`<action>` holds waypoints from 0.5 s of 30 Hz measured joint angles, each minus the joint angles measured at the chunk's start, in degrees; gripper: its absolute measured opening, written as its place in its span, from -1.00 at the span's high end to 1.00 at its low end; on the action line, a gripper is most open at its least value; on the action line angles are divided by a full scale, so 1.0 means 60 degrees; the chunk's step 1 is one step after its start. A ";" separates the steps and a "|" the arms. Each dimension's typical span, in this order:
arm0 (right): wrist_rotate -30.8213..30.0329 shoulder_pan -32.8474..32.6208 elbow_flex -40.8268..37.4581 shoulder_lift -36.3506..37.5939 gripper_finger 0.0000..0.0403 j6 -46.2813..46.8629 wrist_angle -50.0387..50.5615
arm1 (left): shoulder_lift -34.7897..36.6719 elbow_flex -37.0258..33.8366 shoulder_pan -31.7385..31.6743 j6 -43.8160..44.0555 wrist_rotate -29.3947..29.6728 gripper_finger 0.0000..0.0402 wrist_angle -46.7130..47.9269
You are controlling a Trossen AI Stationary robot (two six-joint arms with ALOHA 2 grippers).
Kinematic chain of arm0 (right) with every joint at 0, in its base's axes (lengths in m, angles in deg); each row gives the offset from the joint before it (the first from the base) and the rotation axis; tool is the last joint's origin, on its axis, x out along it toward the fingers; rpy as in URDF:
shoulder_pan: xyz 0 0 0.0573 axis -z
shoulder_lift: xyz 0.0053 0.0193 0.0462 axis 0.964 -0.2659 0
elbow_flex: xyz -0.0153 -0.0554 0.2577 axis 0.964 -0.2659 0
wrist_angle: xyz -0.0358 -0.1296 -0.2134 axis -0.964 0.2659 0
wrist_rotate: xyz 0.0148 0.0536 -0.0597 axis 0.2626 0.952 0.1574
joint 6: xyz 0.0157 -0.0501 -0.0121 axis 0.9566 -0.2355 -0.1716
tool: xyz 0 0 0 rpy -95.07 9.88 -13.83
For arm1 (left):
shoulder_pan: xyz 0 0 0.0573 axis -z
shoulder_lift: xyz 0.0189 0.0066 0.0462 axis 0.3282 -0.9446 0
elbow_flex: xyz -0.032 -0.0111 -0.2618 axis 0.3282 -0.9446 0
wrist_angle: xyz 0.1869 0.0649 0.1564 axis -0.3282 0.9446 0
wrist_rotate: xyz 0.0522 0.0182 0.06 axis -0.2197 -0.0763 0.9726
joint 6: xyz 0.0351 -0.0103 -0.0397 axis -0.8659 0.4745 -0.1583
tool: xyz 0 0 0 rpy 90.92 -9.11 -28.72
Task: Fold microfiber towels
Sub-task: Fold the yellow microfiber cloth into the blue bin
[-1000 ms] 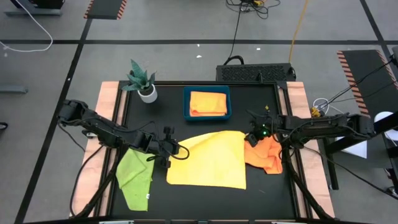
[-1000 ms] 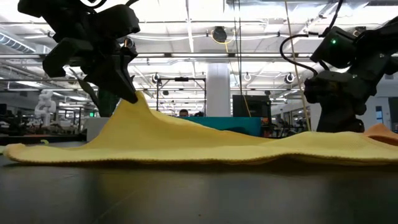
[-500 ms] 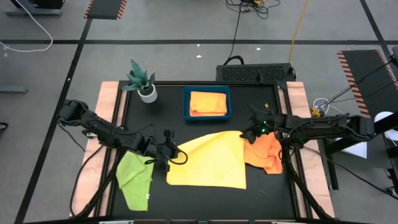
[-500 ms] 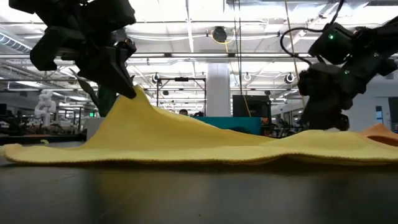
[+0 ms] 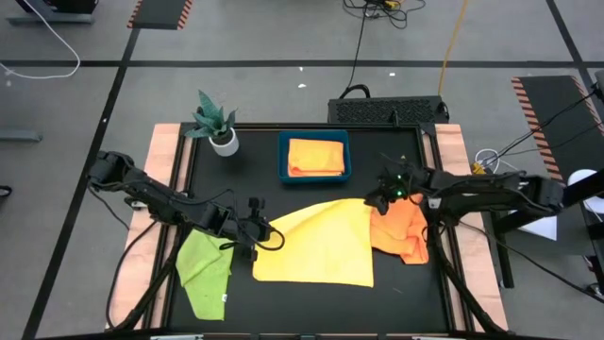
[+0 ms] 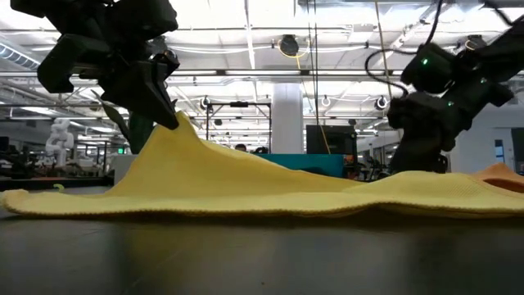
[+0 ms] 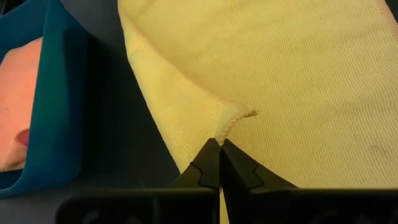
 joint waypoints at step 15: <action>0.2168 0.1001 0.0028 -0.2143 0.11 -0.0980 -0.0892 | 0.0000 -0.0004 -0.0004 0.0045 0.0000 0.99 -0.0023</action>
